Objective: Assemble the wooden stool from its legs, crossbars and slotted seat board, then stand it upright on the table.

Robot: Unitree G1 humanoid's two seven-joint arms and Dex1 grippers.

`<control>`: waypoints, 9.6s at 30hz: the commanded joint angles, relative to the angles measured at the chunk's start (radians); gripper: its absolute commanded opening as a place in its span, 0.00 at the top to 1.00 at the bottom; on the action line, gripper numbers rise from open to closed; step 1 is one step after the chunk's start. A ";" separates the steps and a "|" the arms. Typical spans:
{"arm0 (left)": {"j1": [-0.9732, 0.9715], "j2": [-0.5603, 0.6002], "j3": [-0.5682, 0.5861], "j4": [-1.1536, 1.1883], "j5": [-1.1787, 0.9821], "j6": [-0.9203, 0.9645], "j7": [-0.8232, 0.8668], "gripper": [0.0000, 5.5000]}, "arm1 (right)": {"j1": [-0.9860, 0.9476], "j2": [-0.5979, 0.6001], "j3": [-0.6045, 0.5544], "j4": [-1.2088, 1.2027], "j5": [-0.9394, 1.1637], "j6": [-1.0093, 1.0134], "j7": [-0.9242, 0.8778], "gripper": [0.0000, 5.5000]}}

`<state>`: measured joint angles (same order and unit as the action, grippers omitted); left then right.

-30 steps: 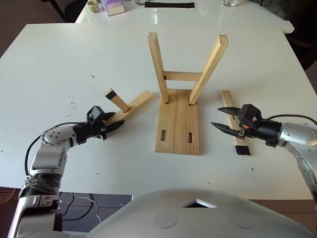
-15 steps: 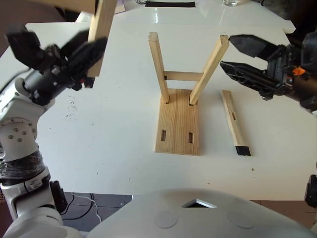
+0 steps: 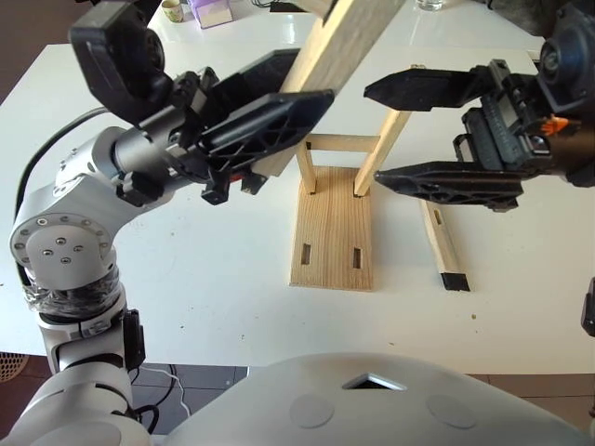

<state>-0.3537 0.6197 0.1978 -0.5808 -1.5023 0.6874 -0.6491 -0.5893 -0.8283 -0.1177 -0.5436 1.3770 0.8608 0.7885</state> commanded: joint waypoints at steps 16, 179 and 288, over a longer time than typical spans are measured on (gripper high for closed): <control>0.100 0.009 -0.077 -0.039 0.221 -0.007 -0.137 0.63 | -0.107 0.038 0.042 0.022 -0.014 0.036 -0.005 0.47; 0.749 -0.081 -0.278 0.400 1.247 -0.532 -0.210 0.43 | 1.000 0.091 -0.054 -0.079 -1.003 0.036 -0.240 0.28; 0.238 0.258 0.139 0.124 0.661 -0.185 -0.471 0.63 | 0.478 -0.144 -0.374 0.241 -0.646 -0.254 0.372 0.45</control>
<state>-0.1810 0.9031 0.3739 -0.4272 -0.8798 0.5373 -1.0990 -0.1239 -0.9851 -0.4827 -0.2957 0.7410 0.6209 1.1814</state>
